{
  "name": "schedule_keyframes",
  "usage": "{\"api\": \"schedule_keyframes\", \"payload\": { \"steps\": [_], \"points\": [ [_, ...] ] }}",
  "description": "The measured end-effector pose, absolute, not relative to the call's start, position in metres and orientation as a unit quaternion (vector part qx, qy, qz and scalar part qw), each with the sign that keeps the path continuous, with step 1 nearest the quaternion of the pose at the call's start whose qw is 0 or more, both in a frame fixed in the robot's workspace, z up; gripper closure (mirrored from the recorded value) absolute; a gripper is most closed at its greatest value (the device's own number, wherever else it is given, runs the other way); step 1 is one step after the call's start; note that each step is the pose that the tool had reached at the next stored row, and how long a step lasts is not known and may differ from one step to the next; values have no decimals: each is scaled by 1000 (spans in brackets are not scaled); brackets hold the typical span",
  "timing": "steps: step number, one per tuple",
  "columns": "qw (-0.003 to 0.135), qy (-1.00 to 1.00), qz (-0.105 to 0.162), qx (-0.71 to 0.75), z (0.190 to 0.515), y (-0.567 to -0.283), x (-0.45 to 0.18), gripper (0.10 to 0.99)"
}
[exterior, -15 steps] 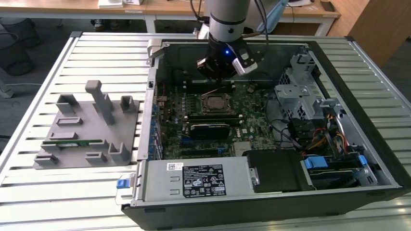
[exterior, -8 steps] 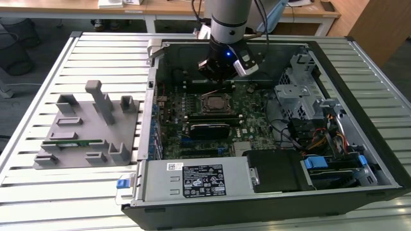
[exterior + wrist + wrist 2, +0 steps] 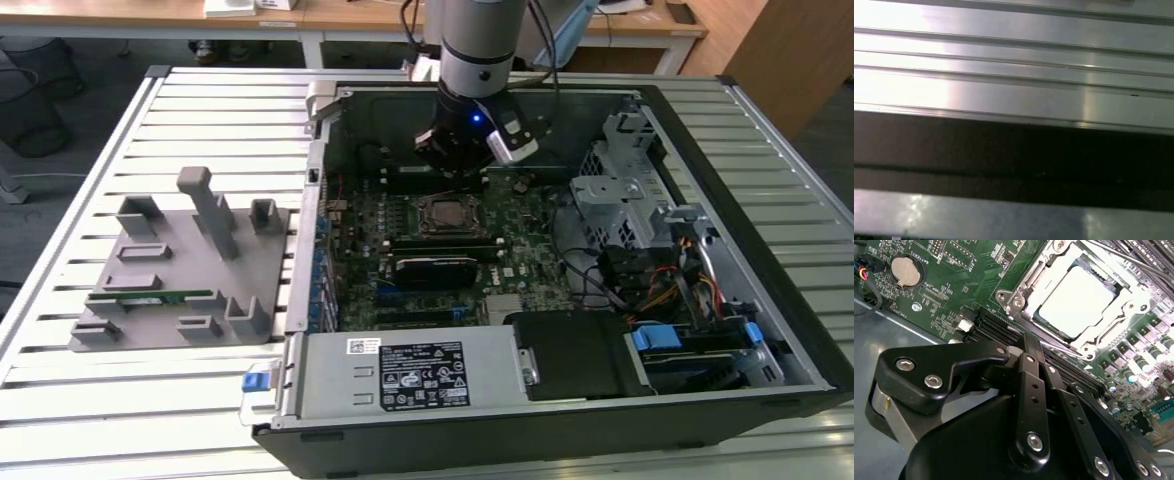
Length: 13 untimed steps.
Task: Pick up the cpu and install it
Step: 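Install the first cpu locking lever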
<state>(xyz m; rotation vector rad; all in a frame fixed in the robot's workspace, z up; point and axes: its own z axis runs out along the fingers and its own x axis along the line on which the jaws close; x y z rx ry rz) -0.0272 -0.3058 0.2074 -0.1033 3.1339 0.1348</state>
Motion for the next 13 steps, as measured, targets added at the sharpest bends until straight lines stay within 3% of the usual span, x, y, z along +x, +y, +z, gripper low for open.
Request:
{"api": "schedule_keyframes", "payload": {
  "steps": [13],
  "points": [
    [2,999,43,-33,199,-306,-25,980]
  ]
}}
